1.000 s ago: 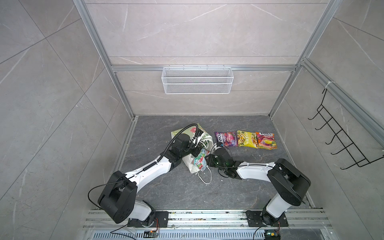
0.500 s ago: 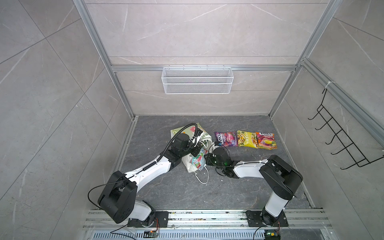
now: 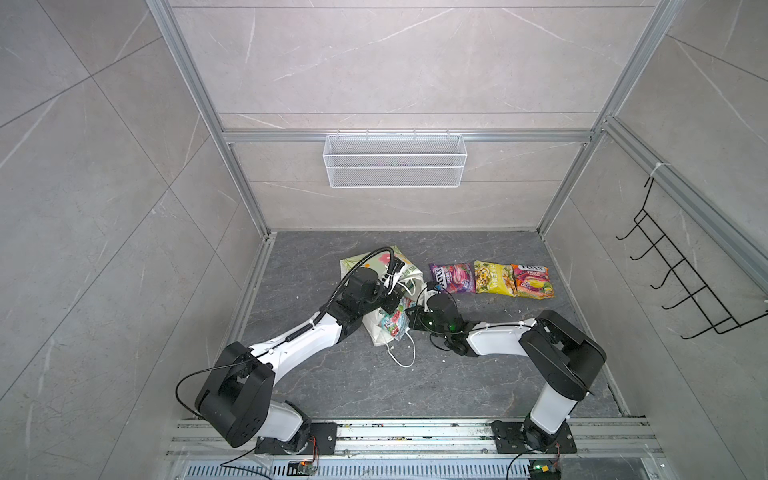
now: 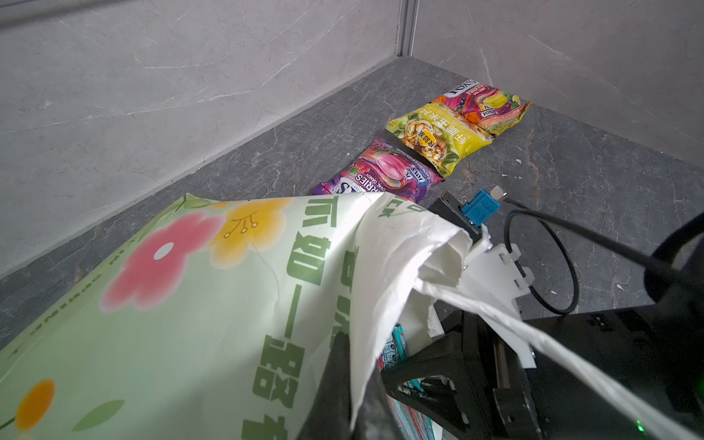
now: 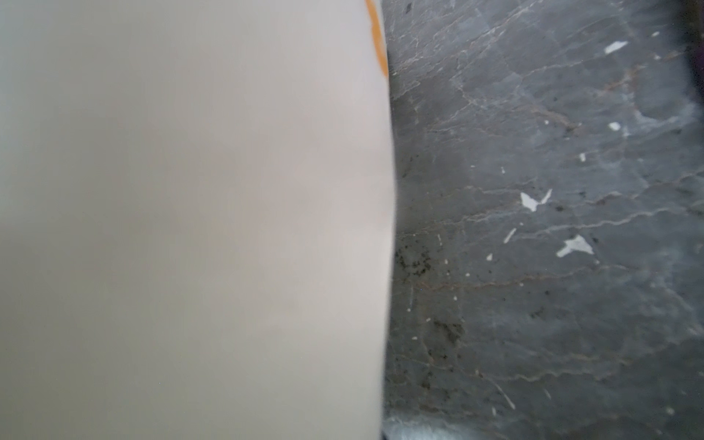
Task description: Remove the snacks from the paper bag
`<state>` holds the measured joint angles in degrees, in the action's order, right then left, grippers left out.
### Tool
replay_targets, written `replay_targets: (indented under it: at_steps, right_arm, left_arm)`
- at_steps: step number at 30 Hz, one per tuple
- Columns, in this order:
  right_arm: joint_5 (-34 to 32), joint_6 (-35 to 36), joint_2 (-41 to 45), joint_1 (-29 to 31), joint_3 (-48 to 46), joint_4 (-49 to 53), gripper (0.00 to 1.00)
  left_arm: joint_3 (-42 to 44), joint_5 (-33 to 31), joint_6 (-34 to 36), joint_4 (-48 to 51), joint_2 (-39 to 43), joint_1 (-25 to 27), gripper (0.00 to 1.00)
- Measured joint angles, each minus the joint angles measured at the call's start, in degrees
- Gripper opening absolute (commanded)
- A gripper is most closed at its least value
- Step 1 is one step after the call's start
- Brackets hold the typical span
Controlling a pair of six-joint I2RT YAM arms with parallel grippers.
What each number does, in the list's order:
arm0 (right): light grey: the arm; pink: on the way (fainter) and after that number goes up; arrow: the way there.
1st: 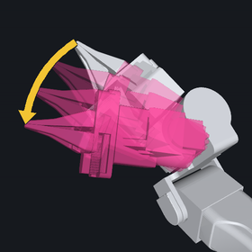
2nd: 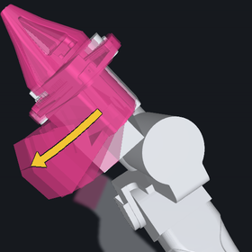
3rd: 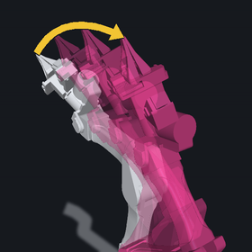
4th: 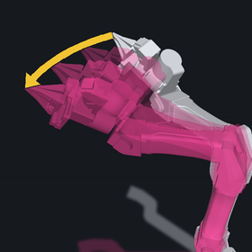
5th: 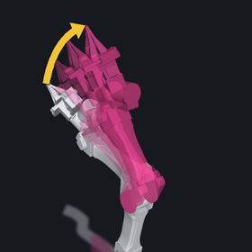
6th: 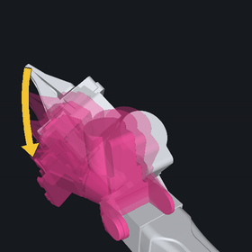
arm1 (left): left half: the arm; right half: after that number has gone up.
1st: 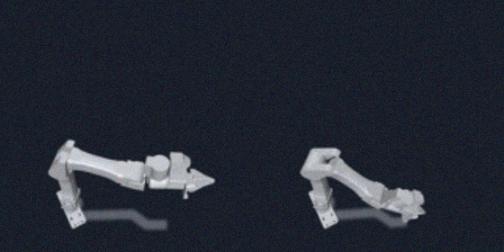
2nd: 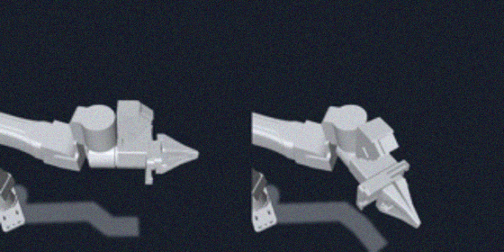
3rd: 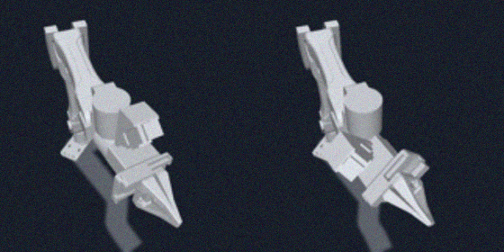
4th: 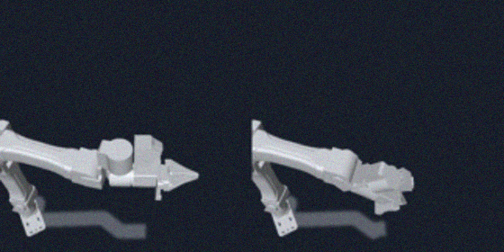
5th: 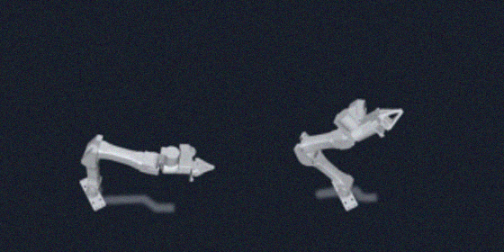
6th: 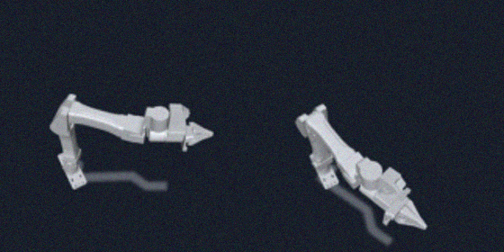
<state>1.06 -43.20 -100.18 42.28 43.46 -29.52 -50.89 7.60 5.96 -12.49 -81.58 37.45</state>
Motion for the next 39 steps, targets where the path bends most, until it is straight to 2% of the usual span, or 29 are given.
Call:
replay_targets:
  at_steps: [8,12,16,18,20,22,25,28,31,35,39]
  right_arm:
    - [1.6,1.79,5.68,0.0,-0.83,3.3,0.09]
    - [2.23,3.61,8.17,0.0,-0.94,5.44,0.17]
    - [2.64,5.03,9.86,0.0,-0.94,6.73,0.21]
    - [2.69,5.38,10.12,0.0,-0.94,6.82,0.15]
    - [2.64,5.51,10.1,0.0,-0.96,7.06,0.15]
    - [2.67,5.53,10.05,0.0,-1.03,7.08,0.2]
    - [2.67,5.33,9.92,0.0,-1.03,7.08,0.22]
    - [2.14,5.11,10.01,0.0,-1.18,7.52,0.3]
    - [0.11,4.7,12.22,0.0,-2.69,9.31,0.34]
    - [-2.38,4.66,20.28,0.0,-6.49,11.85,0.31]
    - [-1.57,5.86,26.8,0.0,-7.26,13.27,0.22]
  left_arm:
    - [0.22,0.07,-0.04,-0.81,0.81,0.02,0.0]
    - [0.26,0.04,-0.07,-1.05,1.4,0.07,0.0]
    - [0.5,0.04,-0.37,-1.01,1.42,0.07,0.0]
    - [0.74,0.07,-0.46,-0.9,1.42,0.07,0.0]
    - [0.81,0.04,-0.48,-0.81,1.42,0.07,0.0]
    - [0.81,0.04,-0.61,-0.81,1.42,0.07,0.0]
    - [0.81,0.04,-0.66,-0.79,1.42,0.07,0.0]
    - [0.81,0.04,-0.66,-0.66,1.42,0.07,0.0]
    - [0.85,0.04,-0.74,-0.39,1.42,0.07,0.0]
    - [0.9,0.07,-1.11,0.24,1.42,0.07,0.0]
    - [0.9,0.07,-1.44,0.44,1.42,0.07,0.0]
